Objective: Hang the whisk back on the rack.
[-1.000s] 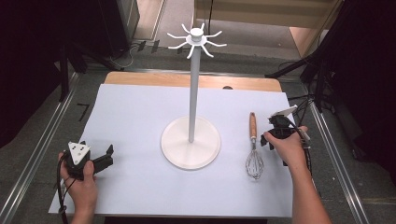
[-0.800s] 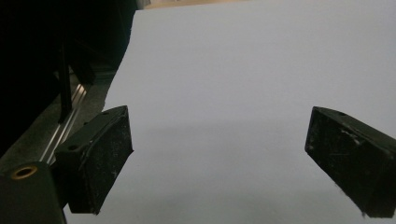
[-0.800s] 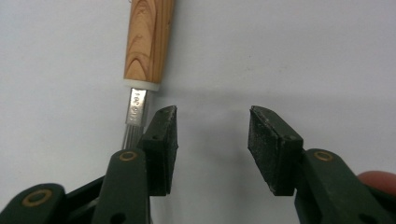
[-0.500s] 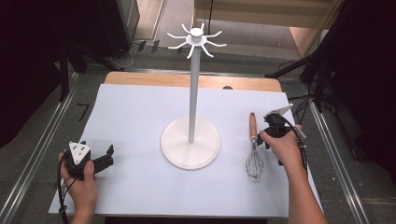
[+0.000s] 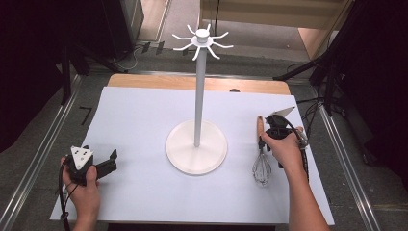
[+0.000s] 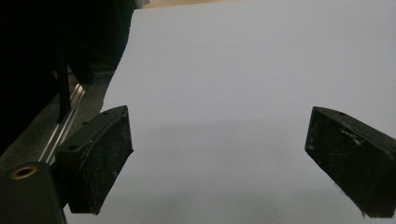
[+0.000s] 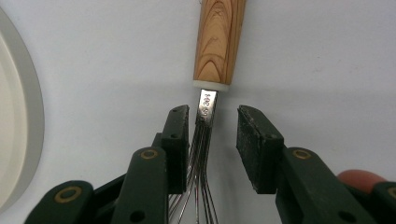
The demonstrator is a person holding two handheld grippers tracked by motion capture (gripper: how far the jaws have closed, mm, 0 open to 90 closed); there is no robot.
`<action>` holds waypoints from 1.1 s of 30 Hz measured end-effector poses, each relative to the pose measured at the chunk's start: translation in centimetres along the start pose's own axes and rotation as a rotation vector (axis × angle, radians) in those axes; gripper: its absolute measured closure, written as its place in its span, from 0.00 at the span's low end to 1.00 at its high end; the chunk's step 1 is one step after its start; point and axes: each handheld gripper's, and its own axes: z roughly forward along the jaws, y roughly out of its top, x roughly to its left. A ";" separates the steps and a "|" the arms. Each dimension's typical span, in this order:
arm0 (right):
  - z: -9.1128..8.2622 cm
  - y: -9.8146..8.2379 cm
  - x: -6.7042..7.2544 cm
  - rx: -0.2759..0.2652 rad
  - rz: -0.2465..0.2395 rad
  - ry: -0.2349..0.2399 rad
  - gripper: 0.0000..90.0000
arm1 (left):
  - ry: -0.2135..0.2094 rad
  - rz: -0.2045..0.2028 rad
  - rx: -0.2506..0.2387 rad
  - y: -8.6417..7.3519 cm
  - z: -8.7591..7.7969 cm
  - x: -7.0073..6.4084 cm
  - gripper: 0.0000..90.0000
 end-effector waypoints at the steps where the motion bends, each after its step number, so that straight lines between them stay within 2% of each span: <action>1: 0.1 0.0 0.2 0.006 0.003 -0.003 0.73 | 0.000 0.000 0.003 0.0 0.0 0.0 0.09; 4: 0.7 0.2 0.6 0.035 0.011 -0.007 0.78 | -0.001 -0.003 0.005 0.0 0.0 0.0 0.09; 9: 1.1 0.4 1.0 0.048 0.018 -0.027 0.84 | -0.002 0.004 0.010 0.0 0.1 0.0 0.09; 12: 1.6 0.5 1.2 0.061 0.023 -0.060 0.88 | -0.002 0.008 0.017 0.1 0.1 -0.1 0.09; 17: 2.1 0.5 1.5 0.067 0.037 -0.104 0.90 | 0.000 0.013 0.024 0.1 0.2 -0.2 0.09; 23: 2.3 0.4 2.0 0.059 0.025 -0.142 0.91 | 0.006 0.028 0.032 0.1 0.3 -0.3 0.09; 28: 2.3 0.9 1.4 0.087 0.053 -0.105 0.91 | 0.010 0.044 0.042 0.1 0.4 -0.5 0.09; 33: 2.3 1.3 1.2 0.114 0.068 -0.090 0.92 | 0.014 0.058 0.050 0.2 0.5 -0.6 0.09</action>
